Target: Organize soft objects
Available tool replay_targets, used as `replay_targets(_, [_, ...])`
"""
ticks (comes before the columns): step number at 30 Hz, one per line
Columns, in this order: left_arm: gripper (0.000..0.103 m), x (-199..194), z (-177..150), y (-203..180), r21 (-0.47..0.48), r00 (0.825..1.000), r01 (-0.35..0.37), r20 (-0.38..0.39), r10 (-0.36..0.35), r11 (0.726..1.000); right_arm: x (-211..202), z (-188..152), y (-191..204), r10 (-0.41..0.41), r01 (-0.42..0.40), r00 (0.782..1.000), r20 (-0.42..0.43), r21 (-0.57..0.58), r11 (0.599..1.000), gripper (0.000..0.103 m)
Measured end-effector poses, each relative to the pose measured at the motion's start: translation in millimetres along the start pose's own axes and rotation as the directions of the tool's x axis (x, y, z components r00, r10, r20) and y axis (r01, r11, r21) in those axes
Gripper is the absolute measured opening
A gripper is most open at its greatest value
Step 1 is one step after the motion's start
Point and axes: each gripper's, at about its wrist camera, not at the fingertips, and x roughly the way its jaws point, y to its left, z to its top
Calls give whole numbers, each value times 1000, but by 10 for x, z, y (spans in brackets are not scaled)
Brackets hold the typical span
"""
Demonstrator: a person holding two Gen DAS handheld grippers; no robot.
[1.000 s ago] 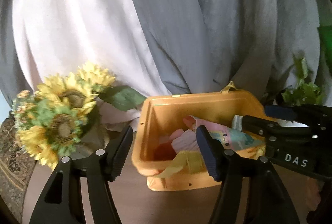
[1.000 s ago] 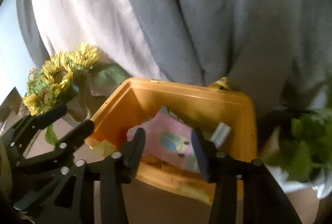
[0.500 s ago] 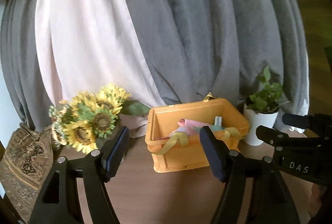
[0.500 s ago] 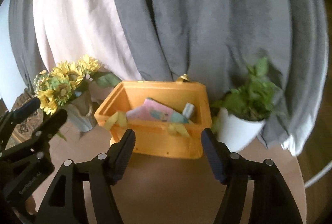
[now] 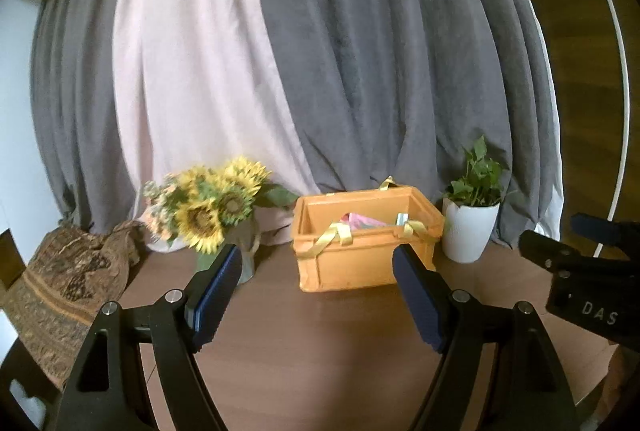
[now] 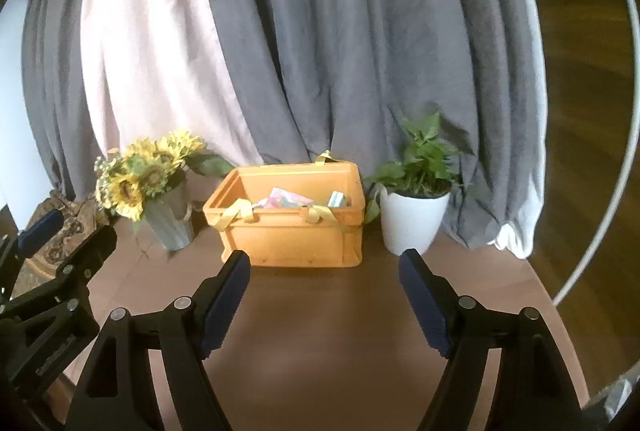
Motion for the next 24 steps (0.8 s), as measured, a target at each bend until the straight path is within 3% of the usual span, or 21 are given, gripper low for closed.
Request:
replay_targets(11, [88,-871,-306,-37,32,1000,0,3,0,999,-909,-524,-2,-21,21,1000,-6,5,1000,78])
replay_targets(24, [99,-1384,-396,11,33,1000,9,1,-9,999,-1519,-778,19,-24,24,1000,14,27,999,78])
